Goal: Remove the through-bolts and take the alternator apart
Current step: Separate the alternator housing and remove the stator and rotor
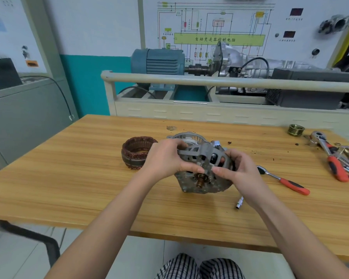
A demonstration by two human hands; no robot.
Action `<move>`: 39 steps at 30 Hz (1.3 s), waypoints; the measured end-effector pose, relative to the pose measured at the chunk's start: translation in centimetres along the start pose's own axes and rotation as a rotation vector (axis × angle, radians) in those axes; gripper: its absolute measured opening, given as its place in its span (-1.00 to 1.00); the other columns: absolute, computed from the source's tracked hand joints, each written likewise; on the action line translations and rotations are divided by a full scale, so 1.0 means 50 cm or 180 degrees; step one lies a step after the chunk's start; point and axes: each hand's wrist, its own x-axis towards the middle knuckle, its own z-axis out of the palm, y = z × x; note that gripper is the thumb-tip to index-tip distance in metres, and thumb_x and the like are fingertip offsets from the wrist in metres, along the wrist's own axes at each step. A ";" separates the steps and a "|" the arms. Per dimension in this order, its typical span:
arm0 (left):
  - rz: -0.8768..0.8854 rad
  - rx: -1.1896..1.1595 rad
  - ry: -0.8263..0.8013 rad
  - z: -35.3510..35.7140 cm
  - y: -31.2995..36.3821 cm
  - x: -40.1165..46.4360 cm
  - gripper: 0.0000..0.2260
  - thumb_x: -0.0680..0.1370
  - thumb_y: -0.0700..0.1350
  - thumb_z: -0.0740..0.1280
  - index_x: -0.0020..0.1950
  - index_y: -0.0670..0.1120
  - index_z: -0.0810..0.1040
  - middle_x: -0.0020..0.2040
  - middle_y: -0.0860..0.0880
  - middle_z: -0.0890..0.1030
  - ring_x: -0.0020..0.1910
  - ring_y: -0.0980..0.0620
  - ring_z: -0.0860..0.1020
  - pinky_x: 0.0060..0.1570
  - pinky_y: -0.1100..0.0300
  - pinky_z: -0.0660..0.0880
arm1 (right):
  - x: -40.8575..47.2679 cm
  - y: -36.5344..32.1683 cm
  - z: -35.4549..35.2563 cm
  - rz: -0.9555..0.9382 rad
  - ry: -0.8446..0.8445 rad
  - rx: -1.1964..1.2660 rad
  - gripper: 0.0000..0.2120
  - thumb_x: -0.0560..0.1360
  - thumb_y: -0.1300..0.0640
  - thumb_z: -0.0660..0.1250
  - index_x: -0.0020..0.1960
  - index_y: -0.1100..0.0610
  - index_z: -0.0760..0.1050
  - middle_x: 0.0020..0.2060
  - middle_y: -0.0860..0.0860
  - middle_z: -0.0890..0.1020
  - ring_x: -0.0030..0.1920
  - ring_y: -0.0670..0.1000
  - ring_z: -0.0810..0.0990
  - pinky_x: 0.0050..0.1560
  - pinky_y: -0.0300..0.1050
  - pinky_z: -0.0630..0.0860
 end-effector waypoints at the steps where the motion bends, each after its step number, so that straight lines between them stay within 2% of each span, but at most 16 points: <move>1: -0.0011 0.0019 -0.0040 -0.005 0.000 0.001 -0.04 -0.03 0.47 0.31 0.23 -0.06 0.55 0.14 0.04 0.62 0.13 0.04 0.55 0.11 0.13 0.41 | 0.002 0.001 0.003 0.0038 0.0019 0.0029 -0.79 0.37 0.37 0.47 -0.07 0.19 0.52 -0.16 0.06 0.65 -0.20 -0.10 0.62 -0.27 -0.28 0.52; 4: -0.0085 0.0027 -0.0132 -0.013 -0.001 0.010 -0.01 -0.05 0.48 0.31 0.24 -0.07 0.55 0.16 0.03 0.61 0.15 0.04 0.54 0.12 0.12 0.44 | 0.011 0.004 0.007 0.0219 0.0087 0.0188 -0.78 0.37 0.36 0.47 -0.07 0.17 0.52 -0.18 0.03 0.65 -0.20 -0.06 0.64 -0.33 -0.29 0.50; 7: -0.0170 0.0107 -0.0198 -0.017 -0.004 0.022 -0.02 -0.05 0.50 0.33 0.21 -0.07 0.57 0.10 0.03 0.64 0.09 0.05 0.57 0.00 0.19 0.49 | 0.020 0.006 0.008 0.0375 0.0098 0.0300 -0.79 0.39 0.35 0.46 -0.06 0.17 0.51 -0.25 -0.02 0.64 -0.33 -0.16 0.63 -0.47 -0.35 0.45; 9: -0.0208 0.0211 -0.0228 -0.017 -0.004 0.033 -0.09 0.00 0.49 0.38 0.17 -0.07 0.60 0.02 0.03 0.66 0.02 0.04 0.59 -0.02 0.14 0.54 | 0.025 0.012 0.007 0.0458 0.0104 0.0360 -0.82 0.40 0.35 0.44 -0.08 0.16 0.51 -0.32 -0.06 0.65 -0.37 -0.19 0.62 -0.48 -0.36 0.44; 13: -0.0175 0.0424 -0.0184 -0.008 -0.004 0.050 -0.17 0.07 0.49 0.39 0.12 -0.05 0.62 -0.03 0.04 0.67 -0.05 0.05 0.61 -0.07 0.10 0.57 | 0.031 0.019 0.003 0.0571 0.0119 0.0406 -0.87 0.42 0.34 0.41 -0.13 0.14 0.53 -0.37 -0.10 0.66 -0.34 -0.15 0.63 -0.41 -0.30 0.48; 18: -0.0030 0.0378 -0.0177 0.006 -0.013 0.054 -0.19 0.05 0.58 0.20 0.04 0.03 0.58 -0.11 0.12 0.63 -0.12 0.10 0.59 -0.16 0.13 0.56 | 0.037 0.031 -0.007 0.0778 0.0206 0.0486 -0.84 0.42 0.29 0.42 -0.01 0.22 0.53 -0.12 0.10 0.65 -0.09 0.09 0.62 -0.13 -0.03 0.49; 19: -0.0039 0.0239 -0.0190 0.011 -0.021 0.053 -0.20 0.08 0.57 0.22 0.09 0.05 0.55 -0.08 0.15 0.61 -0.10 0.14 0.57 -0.16 0.18 0.53 | 0.038 0.035 -0.009 0.0833 0.0224 0.0549 -0.82 0.42 0.28 0.42 0.00 0.24 0.52 -0.09 0.13 0.65 -0.06 0.12 0.62 -0.09 0.00 0.50; 21: -0.0273 -0.0547 -0.0276 0.027 -0.045 0.043 -0.19 0.14 0.49 0.33 0.24 0.04 0.47 0.06 0.14 0.58 -0.02 0.18 0.54 -0.06 0.21 0.53 | 0.038 0.046 -0.014 0.0932 0.0268 0.0719 -0.79 0.42 0.28 0.41 0.02 0.30 0.49 -0.07 0.18 0.64 -0.04 0.15 0.62 -0.07 0.01 0.52; 24: -0.0796 -0.1651 -0.0675 0.076 -0.077 0.006 -0.03 0.10 0.35 0.45 0.41 -0.03 0.30 0.21 0.10 0.52 0.08 0.18 0.53 0.10 0.18 0.53 | 0.039 0.059 -0.019 0.1026 0.0294 0.0893 -0.87 0.41 0.28 0.40 -0.09 0.27 0.47 -0.17 0.16 0.67 -0.12 0.12 0.64 -0.18 -0.05 0.54; 27: -0.0980 -0.2144 -0.0713 0.131 -0.085 -0.020 -0.04 0.03 0.26 0.53 0.34 0.03 0.28 0.15 0.16 0.51 0.07 0.24 0.51 0.10 0.20 0.53 | 0.046 0.065 -0.018 0.1071 0.0311 0.0920 -0.87 0.41 0.30 0.40 -0.19 0.21 0.44 -0.22 0.15 0.68 -0.17 0.11 0.65 -0.21 -0.06 0.53; 30: -0.0974 -0.2336 -0.0439 0.154 -0.083 -0.020 -0.06 0.01 0.19 0.58 0.31 0.02 0.30 0.11 0.18 0.52 0.04 0.28 0.53 -0.02 0.36 0.52 | 0.051 0.067 -0.019 0.1107 0.0368 0.0969 -0.87 0.41 0.30 0.41 -0.11 0.24 0.46 -0.14 0.20 0.67 -0.10 0.17 0.65 -0.18 -0.04 0.55; 31: -0.0928 -0.2343 -0.0387 0.157 -0.079 -0.019 -0.09 0.03 0.14 0.60 0.30 0.01 0.30 0.10 0.19 0.53 0.02 0.32 0.54 -0.09 0.43 0.52 | 0.051 0.067 -0.021 0.1121 0.0375 0.0977 -0.83 0.39 0.28 0.43 -0.07 0.27 0.47 -0.12 0.21 0.67 -0.07 0.19 0.65 -0.18 -0.04 0.55; 34: -0.0825 -0.2331 -0.0279 0.163 -0.074 -0.014 -0.21 0.16 0.00 0.62 0.28 0.00 0.31 0.06 0.21 0.52 -0.09 0.49 0.52 -0.24 0.54 0.45 | 0.046 0.068 -0.025 0.1115 0.0291 0.0862 -0.42 0.15 0.19 0.57 0.10 0.32 0.48 -0.04 0.20 0.67 -0.04 0.17 0.66 -0.17 -0.03 0.56; 35: -0.0790 -0.2324 -0.0300 0.162 -0.072 -0.012 -0.24 0.19 -0.01 0.61 0.27 0.00 0.30 0.05 0.22 0.51 -0.11 0.52 0.51 -0.25 0.55 0.43 | 0.043 0.070 -0.025 0.1082 0.0260 0.0759 -0.35 0.09 0.18 0.60 0.12 0.31 0.49 -0.05 0.17 0.68 -0.06 0.14 0.68 -0.17 -0.04 0.56; 37: -0.0782 -0.2331 -0.0369 0.158 -0.067 -0.007 -0.24 0.19 0.03 0.60 0.27 0.02 0.30 0.06 0.21 0.51 -0.09 0.48 0.52 -0.22 0.51 0.46 | 0.038 0.074 -0.024 0.1008 0.0267 0.0550 -0.22 -0.03 0.15 0.68 0.13 0.27 0.50 -0.08 0.11 0.70 -0.10 0.08 0.70 -0.18 -0.08 0.57; 39: -0.0831 -0.2371 -0.0299 0.161 -0.064 -0.006 -0.25 0.18 0.05 0.61 0.27 0.03 0.33 0.07 0.21 0.54 -0.06 0.42 0.54 -0.18 0.47 0.48 | 0.037 0.080 -0.021 0.0949 0.0346 0.0389 -0.09 -0.14 0.03 0.66 0.16 0.23 0.49 -0.07 0.08 0.70 -0.11 0.05 0.70 -0.16 -0.10 0.57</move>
